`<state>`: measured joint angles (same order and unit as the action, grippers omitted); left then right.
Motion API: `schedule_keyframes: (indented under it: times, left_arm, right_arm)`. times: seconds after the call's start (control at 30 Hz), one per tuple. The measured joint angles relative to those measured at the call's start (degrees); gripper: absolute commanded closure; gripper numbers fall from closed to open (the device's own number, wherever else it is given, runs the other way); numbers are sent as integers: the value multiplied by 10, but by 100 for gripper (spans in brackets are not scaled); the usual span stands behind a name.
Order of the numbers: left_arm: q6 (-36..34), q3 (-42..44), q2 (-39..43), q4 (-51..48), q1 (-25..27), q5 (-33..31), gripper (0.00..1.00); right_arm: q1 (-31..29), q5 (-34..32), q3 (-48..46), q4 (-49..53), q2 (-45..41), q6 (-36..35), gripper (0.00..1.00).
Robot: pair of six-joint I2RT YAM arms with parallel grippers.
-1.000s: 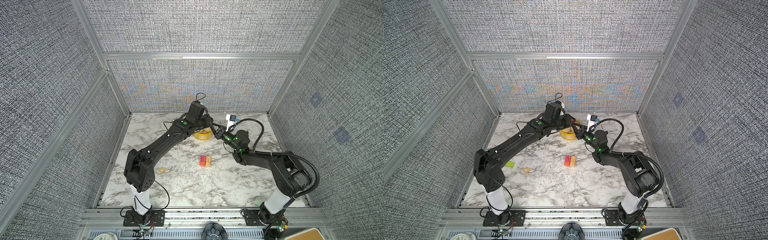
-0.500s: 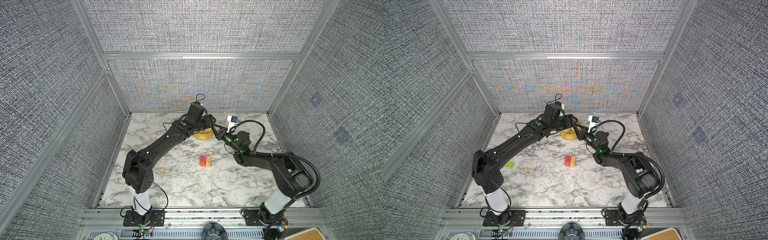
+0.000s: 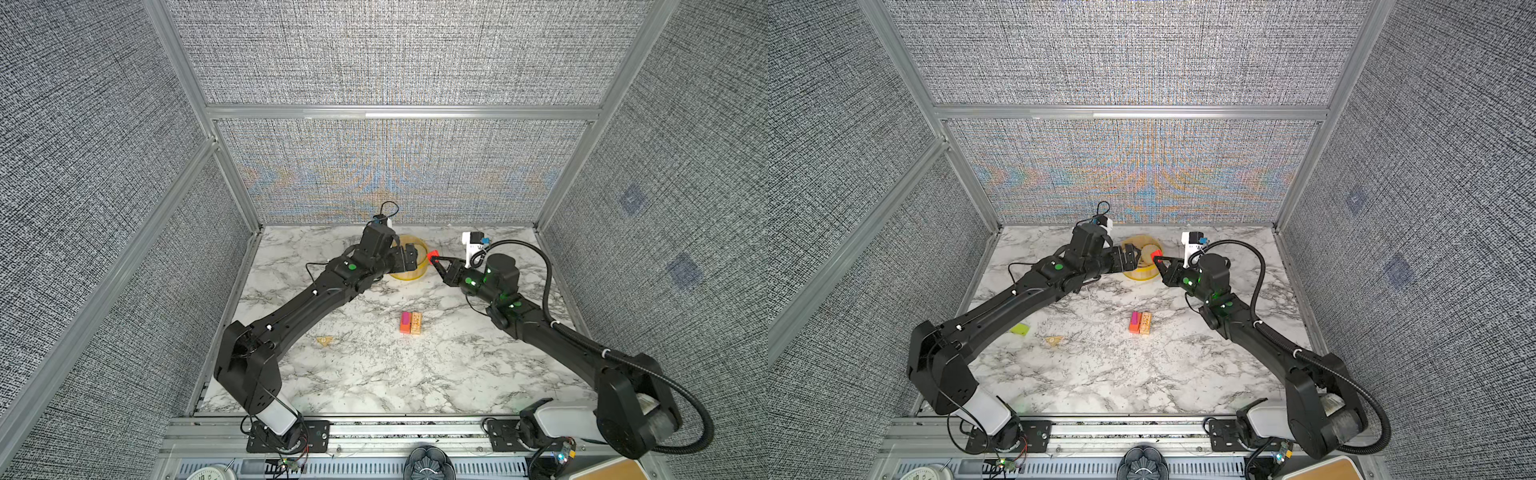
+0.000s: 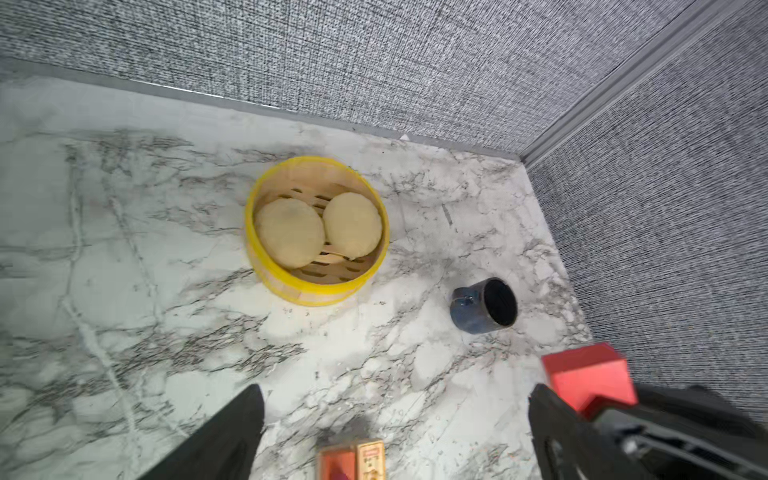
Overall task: Build the wood block tower
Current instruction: 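Carry the red cube over the blocks with the right gripper while the left withdraws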
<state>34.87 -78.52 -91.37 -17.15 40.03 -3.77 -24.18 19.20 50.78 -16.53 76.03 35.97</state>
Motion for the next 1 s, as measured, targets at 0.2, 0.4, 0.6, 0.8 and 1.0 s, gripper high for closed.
schedule_keyframes:
  times: [0.2, 0.4, 0.6, 0.8, 1.0]
  left_arm:
    - [-20, 87, 30, 32, 0, -24, 1]
    - [-21, 177, 58, 72, 0, -36, 1]
    - [-15, 231, 74, 84, 0, -43, 1]
    - [-2, 279, 80, 102, 0, -51, 0]
    - [12, 298, 79, 110, 0, -52, 0]
  right_arm:
    - [6, 34, 98, 256, 32, -55, 96]
    - [6, 52, 221, 464, 109, -113, 95]
    - [2, 66, 278, 601, 190, -139, 95]
    - [-17, 69, 324, 667, 245, -149, 95]
    - [-41, 67, 378, 713, 315, -157, 95]
